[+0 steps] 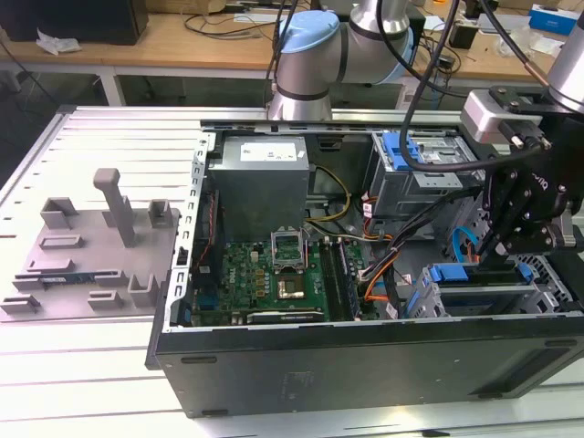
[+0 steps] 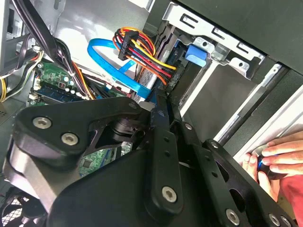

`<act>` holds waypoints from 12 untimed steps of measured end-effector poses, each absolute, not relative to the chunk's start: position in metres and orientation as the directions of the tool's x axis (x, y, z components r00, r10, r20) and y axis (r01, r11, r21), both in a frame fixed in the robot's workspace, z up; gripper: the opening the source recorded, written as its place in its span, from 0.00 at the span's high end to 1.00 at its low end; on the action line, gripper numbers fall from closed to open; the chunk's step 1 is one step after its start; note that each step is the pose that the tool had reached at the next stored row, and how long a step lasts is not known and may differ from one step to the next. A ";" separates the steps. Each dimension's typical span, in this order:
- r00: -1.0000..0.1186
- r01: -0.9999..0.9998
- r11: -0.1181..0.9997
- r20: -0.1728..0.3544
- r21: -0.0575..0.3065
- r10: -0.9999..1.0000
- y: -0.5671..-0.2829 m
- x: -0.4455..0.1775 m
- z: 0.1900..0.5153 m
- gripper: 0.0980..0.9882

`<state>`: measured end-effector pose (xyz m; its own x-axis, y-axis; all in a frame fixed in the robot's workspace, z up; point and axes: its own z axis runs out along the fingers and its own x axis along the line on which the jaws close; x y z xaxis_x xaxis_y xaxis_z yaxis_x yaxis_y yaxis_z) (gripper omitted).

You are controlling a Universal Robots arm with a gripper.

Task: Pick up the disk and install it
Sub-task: 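Insert the second disk wire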

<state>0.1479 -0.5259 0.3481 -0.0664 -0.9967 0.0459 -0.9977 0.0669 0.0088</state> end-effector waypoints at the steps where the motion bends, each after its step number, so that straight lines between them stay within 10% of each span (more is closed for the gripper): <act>1: -0.066 -0.998 0.067 0.046 0.009 -0.997 -0.526 0.148 0.348 0.93; 12: -0.066 -0.998 0.067 0.046 0.009 -0.997 -0.526 0.149 0.345 0.93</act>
<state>0.1490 -0.5262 0.3452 -0.0665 -0.9967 0.0460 -0.9977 0.0669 0.0088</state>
